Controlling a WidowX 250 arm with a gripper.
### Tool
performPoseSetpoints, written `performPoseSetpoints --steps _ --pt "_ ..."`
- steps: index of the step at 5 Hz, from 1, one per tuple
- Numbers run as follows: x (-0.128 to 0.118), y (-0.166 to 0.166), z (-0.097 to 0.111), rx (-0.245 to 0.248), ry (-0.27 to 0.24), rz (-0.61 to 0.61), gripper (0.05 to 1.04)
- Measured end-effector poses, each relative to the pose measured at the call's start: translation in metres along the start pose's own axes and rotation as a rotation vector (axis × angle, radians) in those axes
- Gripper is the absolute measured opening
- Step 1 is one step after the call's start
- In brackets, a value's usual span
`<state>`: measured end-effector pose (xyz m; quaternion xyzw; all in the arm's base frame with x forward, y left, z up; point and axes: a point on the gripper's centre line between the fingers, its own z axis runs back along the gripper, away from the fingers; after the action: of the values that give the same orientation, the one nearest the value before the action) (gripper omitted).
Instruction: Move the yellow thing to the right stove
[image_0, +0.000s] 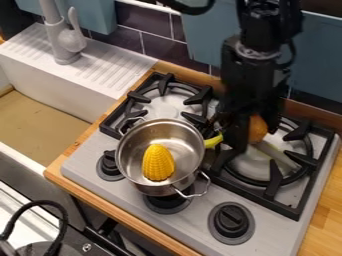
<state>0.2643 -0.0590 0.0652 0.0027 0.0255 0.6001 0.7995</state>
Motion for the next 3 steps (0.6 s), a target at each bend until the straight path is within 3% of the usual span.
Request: performPoseSetpoints --steps 1,3 --pt "-0.0024 0.0025 -0.0010 0.073 0.022 -0.037 1.006" --pt "-0.0001 0.0002 0.0044 0.093 0.032 -0.045 1.000"
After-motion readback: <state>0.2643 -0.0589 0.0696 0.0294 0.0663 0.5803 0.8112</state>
